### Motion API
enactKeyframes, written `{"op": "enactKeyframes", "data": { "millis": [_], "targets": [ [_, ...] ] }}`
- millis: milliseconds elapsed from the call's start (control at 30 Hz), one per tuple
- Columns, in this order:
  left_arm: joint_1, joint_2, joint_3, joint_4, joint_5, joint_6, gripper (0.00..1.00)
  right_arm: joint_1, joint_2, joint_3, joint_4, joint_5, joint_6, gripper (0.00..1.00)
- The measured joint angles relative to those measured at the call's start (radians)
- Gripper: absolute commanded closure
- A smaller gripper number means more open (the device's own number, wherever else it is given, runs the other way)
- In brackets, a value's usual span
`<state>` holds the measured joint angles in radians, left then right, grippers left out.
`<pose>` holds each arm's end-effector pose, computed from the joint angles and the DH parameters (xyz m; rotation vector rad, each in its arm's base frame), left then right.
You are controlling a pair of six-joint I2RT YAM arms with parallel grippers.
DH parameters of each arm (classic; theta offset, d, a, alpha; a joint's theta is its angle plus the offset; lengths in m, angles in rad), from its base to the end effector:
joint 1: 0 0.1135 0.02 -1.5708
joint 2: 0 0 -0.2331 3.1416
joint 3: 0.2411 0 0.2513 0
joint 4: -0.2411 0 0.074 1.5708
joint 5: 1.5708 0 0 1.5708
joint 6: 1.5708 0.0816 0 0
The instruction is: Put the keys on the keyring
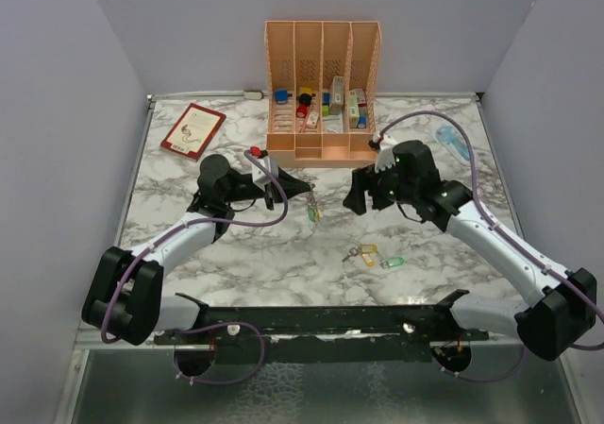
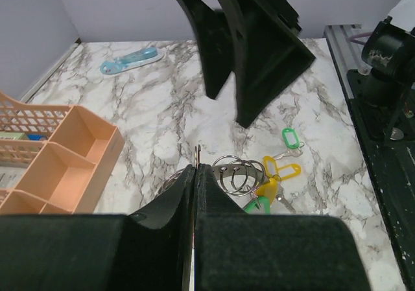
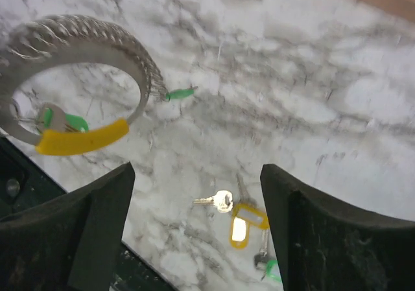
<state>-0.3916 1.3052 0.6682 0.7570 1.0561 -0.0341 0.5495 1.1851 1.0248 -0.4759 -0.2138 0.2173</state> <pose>0.2539 -0.1817 0.2552 1.1141 1.1707 -1.0914 0.2523 0.1748 0.2584 -0.4959 2.2155 0.6535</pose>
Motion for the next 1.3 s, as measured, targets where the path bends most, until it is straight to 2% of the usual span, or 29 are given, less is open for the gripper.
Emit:
{"op": "enactKeyframes", "data": {
  "millis": [233,433,667,1000,1300],
  "targets": [
    [0.015,-0.002,-0.042,0.019,-0.041,0.003,1.0,0.002,0.013,-0.153,-0.164,0.005,0.2,0.43],
    [0.015,-0.002,-0.063,0.01,-0.052,0.023,1.0,0.015,0.037,-0.249,-0.211,0.005,0.319,0.5],
    [0.015,-0.01,-0.076,-0.004,-0.059,0.042,1.0,0.042,0.063,-0.325,-0.159,0.004,0.436,0.55],
    [0.015,-0.021,-0.082,-0.017,-0.079,0.052,1.0,0.047,0.188,-0.324,-0.054,0.037,0.474,0.68],
    [0.015,-0.027,-0.088,-0.029,-0.088,0.058,1.0,0.047,0.212,-0.319,-0.043,0.079,0.475,0.73]
  ]
}}
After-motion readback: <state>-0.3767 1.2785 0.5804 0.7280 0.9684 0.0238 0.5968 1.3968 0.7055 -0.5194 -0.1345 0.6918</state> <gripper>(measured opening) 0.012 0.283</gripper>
